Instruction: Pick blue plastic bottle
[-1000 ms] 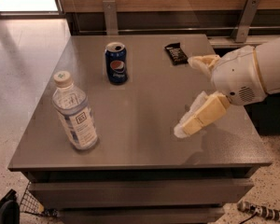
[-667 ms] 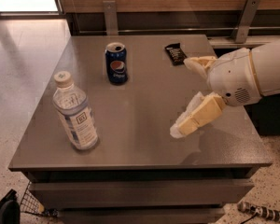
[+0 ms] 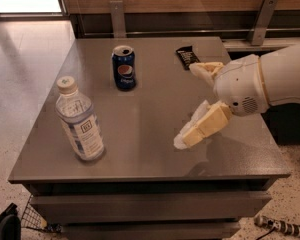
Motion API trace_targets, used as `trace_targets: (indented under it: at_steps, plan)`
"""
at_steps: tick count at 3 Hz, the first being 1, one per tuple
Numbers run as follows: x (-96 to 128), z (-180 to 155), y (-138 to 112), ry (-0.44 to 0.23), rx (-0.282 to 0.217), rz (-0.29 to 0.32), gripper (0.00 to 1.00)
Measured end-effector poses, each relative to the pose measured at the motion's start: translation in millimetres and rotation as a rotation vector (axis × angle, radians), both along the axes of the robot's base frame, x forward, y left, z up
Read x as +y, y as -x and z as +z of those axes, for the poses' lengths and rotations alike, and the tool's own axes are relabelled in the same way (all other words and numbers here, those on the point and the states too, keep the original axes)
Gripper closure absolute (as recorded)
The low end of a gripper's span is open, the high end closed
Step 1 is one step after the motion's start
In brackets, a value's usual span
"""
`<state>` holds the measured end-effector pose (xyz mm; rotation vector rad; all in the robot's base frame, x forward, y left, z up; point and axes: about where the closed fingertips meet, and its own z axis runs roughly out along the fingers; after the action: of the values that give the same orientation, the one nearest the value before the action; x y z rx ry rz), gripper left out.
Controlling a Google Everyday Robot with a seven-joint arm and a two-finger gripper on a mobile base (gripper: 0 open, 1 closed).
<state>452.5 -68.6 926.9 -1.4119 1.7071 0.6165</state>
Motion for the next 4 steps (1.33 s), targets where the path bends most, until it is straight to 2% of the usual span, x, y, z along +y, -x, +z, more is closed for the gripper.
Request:
trace_targets:
  at_steps: [1, 2, 4]
  plan:
    - [44, -6, -7, -0.117, -0.026, 0.089, 0.00]
    - [79, -11, -9, -0.200, -0.034, 0.163, 0.00]
    - [125, -25, -2, -0.338, -0.020, 0.260, 0.00]
